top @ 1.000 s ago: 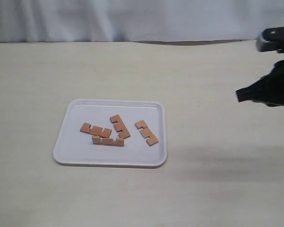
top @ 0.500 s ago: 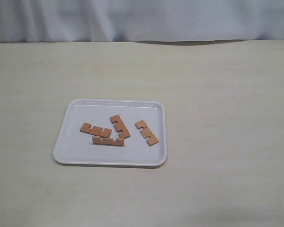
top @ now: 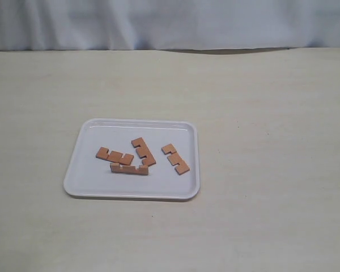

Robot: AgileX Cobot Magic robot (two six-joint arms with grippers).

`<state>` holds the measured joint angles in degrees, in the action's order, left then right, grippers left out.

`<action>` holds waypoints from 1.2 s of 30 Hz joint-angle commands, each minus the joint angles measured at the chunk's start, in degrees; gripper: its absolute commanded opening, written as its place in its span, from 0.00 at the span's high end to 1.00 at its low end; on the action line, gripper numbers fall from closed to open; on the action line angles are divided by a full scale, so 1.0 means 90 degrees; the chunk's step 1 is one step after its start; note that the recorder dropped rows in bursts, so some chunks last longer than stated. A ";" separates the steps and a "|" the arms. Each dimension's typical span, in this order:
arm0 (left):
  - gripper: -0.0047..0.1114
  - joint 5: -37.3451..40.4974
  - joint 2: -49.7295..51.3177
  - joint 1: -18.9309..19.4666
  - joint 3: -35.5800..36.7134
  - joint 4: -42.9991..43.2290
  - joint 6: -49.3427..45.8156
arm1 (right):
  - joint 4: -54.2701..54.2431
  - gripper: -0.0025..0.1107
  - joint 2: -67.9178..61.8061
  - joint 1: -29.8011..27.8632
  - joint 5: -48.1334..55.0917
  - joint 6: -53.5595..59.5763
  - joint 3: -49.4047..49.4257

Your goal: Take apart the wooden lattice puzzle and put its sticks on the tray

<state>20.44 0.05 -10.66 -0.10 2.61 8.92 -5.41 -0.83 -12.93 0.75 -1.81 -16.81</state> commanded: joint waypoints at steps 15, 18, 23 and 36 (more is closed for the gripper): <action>0.96 -0.0072 -0.0006 -0.0010 0.0011 0.0014 0.0003 | -0.0298 0.94 0.0092 -0.0028 -0.0665 0.0201 0.1867; 0.96 -0.0072 -0.0006 -0.0010 0.0011 0.0014 0.0003 | -0.0313 0.94 0.0092 -0.0028 0.0086 0.0487 0.1867; 0.96 -0.0057 -0.0006 -0.0010 0.0011 0.0038 0.0003 | -0.0314 0.94 0.0092 -0.0028 0.0098 0.0464 0.1867; 0.96 -0.0057 -0.0006 -0.0010 0.0011 0.0038 0.0003 | -0.0356 0.94 0.0092 -0.0028 0.0638 0.0046 0.1867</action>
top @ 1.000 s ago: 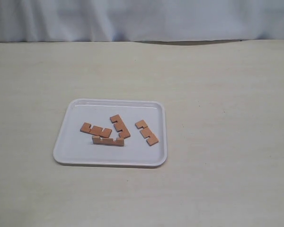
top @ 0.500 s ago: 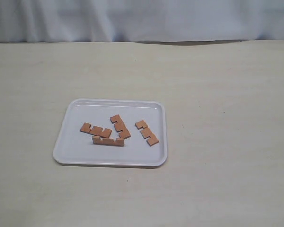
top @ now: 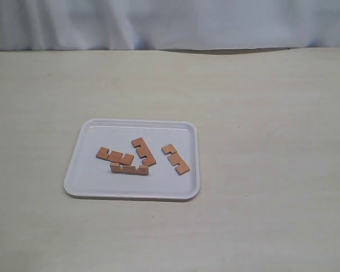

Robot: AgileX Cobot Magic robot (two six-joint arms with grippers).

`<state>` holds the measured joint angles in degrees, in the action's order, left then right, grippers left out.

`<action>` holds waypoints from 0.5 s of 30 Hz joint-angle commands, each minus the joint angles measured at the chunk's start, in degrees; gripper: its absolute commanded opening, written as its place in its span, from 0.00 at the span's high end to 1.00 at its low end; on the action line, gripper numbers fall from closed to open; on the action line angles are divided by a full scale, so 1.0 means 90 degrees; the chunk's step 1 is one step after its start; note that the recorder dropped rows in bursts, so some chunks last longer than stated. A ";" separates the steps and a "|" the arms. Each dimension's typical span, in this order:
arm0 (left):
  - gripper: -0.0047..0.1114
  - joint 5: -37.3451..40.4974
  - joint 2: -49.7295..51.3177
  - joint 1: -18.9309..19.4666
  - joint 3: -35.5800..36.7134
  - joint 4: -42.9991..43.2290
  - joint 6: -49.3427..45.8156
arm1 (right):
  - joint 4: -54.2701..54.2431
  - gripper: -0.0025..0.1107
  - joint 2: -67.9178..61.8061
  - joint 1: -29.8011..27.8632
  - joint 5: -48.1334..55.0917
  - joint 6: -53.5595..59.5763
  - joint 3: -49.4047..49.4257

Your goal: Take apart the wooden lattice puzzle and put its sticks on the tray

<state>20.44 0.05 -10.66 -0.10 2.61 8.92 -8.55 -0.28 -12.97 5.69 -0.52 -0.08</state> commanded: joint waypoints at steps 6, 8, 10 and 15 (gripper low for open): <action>0.96 -0.0059 -0.0006 -0.0010 0.0011 0.0023 0.0003 | 0.0612 0.94 0.0031 -0.0024 0.0594 -0.0760 0.0009; 0.96 -0.0059 -0.0006 -0.0010 0.0011 0.0023 0.0003 | 0.0877 0.94 0.0031 -0.0024 0.0846 -0.1084 0.0009; 0.96 -0.0059 -0.0006 -0.0010 0.0011 0.0023 0.0003 | 0.0878 0.94 0.0031 -0.0024 0.1319 -0.1084 0.0009; 0.96 -0.0059 -0.0006 -0.0010 0.0011 0.0023 0.0003 | 0.0711 0.94 0.0031 -0.0024 0.1405 -0.1084 0.0009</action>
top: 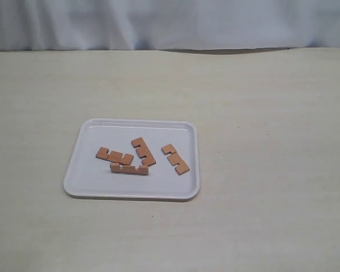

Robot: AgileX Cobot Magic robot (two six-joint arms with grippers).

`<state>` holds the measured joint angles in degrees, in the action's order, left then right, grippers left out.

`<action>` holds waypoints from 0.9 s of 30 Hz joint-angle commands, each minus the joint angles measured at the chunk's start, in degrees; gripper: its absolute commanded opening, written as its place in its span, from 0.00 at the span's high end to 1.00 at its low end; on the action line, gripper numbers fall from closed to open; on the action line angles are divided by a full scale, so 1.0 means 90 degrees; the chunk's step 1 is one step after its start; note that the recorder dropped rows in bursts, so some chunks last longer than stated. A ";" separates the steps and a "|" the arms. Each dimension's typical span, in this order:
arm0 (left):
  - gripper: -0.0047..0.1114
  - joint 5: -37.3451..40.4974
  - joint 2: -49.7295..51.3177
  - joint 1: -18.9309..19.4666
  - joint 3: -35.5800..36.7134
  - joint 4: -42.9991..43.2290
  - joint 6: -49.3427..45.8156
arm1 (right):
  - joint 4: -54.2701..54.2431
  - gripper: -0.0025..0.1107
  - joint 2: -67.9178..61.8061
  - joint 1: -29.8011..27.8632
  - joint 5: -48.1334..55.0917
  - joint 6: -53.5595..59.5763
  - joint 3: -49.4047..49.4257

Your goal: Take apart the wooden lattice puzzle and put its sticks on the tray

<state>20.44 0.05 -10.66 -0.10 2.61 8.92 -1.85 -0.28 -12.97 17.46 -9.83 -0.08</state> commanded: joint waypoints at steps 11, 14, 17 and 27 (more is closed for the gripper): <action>0.96 -0.0076 -0.0006 -0.0010 0.0011 0.0015 0.0003 | -0.0030 0.94 0.0031 -0.0024 0.0222 -0.0049 0.0009; 0.96 -0.0076 -0.0006 -0.0010 0.0011 0.0015 0.0003 | -0.0030 0.94 0.0031 -0.0024 0.0222 -0.0049 0.0009; 0.96 -0.0076 -0.0006 -0.0010 0.0011 0.0015 0.0003 | -0.0030 0.94 0.0031 -0.0024 0.0236 -0.0049 0.0009; 0.96 -0.0076 -0.0006 -0.0010 0.0011 0.0015 0.0003 | -0.0030 0.94 0.0031 -0.0024 0.0238 -0.0049 0.0009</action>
